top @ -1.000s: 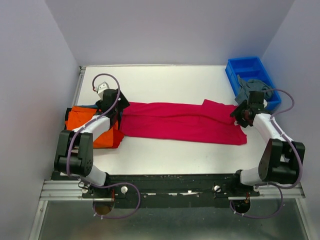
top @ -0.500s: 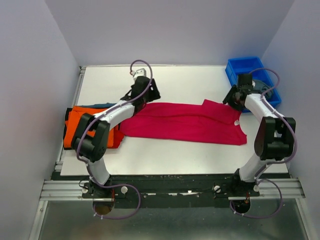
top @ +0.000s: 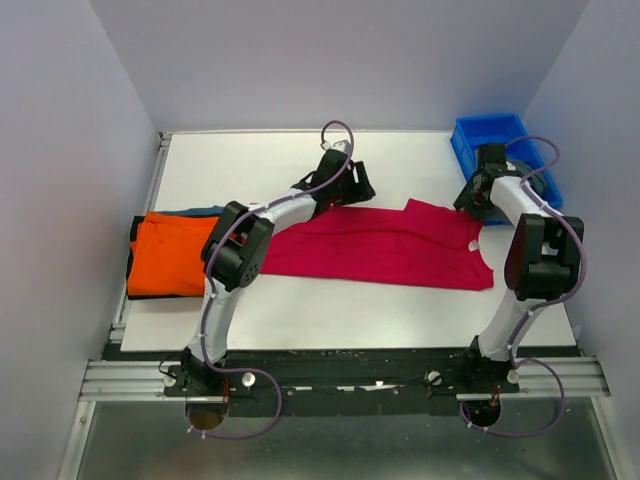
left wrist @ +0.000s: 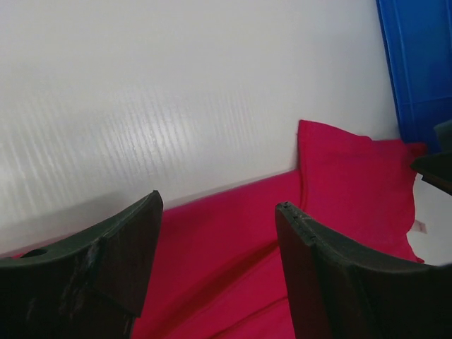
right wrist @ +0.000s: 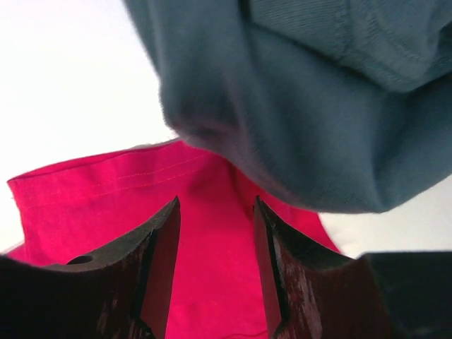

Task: Fold and stack the t-shirts
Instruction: Fold the other side of the tshirt into a rectangle

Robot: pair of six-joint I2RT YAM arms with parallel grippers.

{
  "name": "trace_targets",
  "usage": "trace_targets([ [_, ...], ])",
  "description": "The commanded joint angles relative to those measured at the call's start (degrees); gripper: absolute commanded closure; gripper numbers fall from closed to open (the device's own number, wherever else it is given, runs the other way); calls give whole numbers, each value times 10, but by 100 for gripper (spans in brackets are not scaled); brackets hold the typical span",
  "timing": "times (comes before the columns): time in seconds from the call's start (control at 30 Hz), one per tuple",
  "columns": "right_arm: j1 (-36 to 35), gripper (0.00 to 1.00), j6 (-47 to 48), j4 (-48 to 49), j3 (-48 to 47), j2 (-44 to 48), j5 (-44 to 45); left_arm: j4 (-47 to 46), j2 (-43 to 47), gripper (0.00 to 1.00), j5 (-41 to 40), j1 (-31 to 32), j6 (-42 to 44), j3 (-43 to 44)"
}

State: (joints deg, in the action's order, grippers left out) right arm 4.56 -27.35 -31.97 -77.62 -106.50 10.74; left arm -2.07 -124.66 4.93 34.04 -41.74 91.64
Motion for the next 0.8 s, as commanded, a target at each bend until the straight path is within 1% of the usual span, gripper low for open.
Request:
trace_targets([
  [0.0,8,48,8,-16,-16,-24,-7,2,-36,22,46,7,-23,32],
  [0.17,8,50,10,-17,-20,-35,-16,-7,-45,22,53,8,-28,30],
  [0.37,8,58,12,-13,-25,-32,-29,-12,-39,23,52,9,-24,25],
  [0.47,8,60,14,-7,-18,-16,-29,-12,-35,23,49,9,-19,25],
  [0.53,8,65,20,-3,-17,-11,-41,-11,-34,23,51,9,-17,27],
  [0.7,7,66,28,-1,-14,-7,-59,-7,-33,24,50,12,-14,27],
  [0.73,8,67,28,1,-13,-6,-62,-5,-32,24,49,13,-12,27],
  [0.77,8,70,30,0,-12,-6,-63,-5,-31,24,48,13,-12,26],
])
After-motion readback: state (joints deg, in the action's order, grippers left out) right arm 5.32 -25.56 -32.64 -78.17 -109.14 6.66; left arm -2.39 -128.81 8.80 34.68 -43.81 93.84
